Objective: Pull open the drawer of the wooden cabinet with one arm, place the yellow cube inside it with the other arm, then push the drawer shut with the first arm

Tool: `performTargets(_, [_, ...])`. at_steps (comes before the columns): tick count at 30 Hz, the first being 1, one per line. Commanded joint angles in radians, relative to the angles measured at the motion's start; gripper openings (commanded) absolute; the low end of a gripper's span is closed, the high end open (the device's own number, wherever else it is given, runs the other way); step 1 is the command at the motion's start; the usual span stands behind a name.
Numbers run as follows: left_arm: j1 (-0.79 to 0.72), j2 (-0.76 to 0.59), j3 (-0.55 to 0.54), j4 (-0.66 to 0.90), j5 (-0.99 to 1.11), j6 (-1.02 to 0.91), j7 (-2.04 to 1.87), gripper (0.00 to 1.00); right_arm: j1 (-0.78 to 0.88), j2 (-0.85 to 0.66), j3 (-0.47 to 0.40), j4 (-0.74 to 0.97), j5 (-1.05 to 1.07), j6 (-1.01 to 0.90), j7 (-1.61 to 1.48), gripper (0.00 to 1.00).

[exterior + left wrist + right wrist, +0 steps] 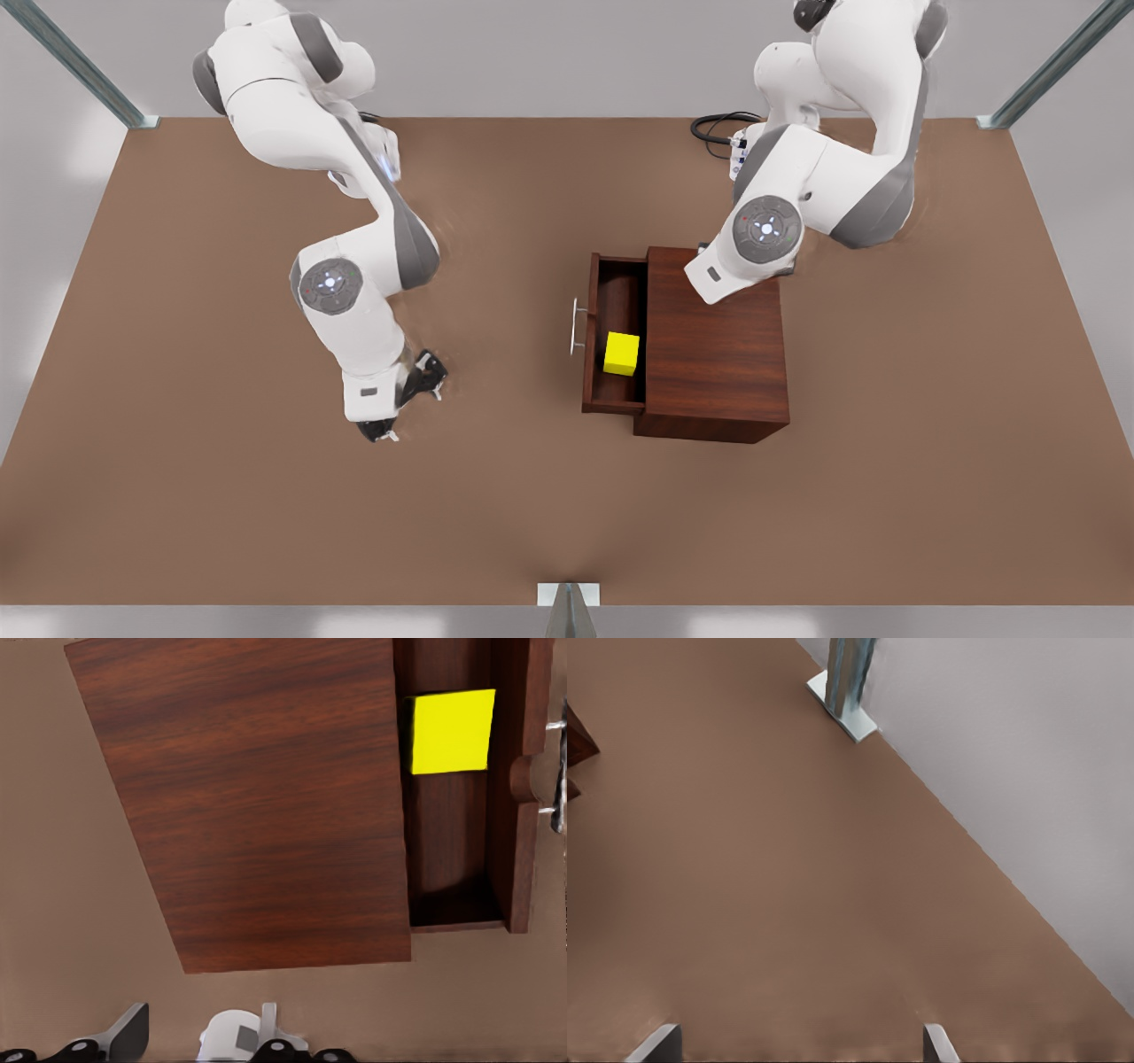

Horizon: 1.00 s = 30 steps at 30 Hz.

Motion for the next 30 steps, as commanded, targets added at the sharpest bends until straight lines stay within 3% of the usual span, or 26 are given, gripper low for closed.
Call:
performTargets(1, [-0.169,0.159,-0.005,0.145,-0.074,0.018,-0.982,0.21,-0.101,-0.019,-0.006,0.013,0.019,-0.419,0.26,1.0])
performTargets(3, [-0.301,0.257,-0.002,0.23,-0.11,0.233,-1.503,0.21,-0.159,-0.057,-0.038,0.054,0.017,-0.63,0.536,1.0])
performTargets(6, [-0.376,0.299,-0.002,0.221,-0.105,0.561,-2.169,0.21,-0.207,-0.304,-0.091,-0.071,0.023,-0.638,0.434,1.0])
performTargets(7, [-0.432,0.342,0.0,0.22,-0.053,0.658,-2.267,0.21,-0.2,-0.338,-0.144,-0.124,0.089,-0.618,0.434,1.0])
performTargets(9, [-0.438,0.416,0.0,0.22,0.004,0.825,-2.324,0.21,-0.204,-0.345,-0.149,-0.13,0.089,-0.605,0.44,1.0])
performTargets(13, [-0.43,0.447,0.006,0.196,0.014,0.868,-2.444,0.21,-0.208,-0.339,-0.147,-0.11,0.135,-0.602,0.484,1.0])
performTargets(15, [-0.458,0.422,0.067,0.087,0.017,0.968,-2.569,0.21,-0.214,-0.332,-0.163,-0.11,0.151,-0.576,0.484,1.0])
performTargets(18, [-0.436,0.425,0.113,0.076,0.103,1.009,-2.624,0.21,-0.217,-0.329,-0.184,-0.102,0.148,-0.572,0.483,1.0])
performTargets(22, [-0.412,0.39,0.073,-0.013,0.085,0.876,-2.559,0.21,-0.219,-0.329,-0.186,-0.098,0.151,-0.57,0.481,1.0])
performTargets(30, [-0.274,0.355,0.01,-0.088,0.066,0.942,-2.472,0.21,-0.22,-0.322,-0.206,-0.095,0.152,-0.572,0.469,1.0])
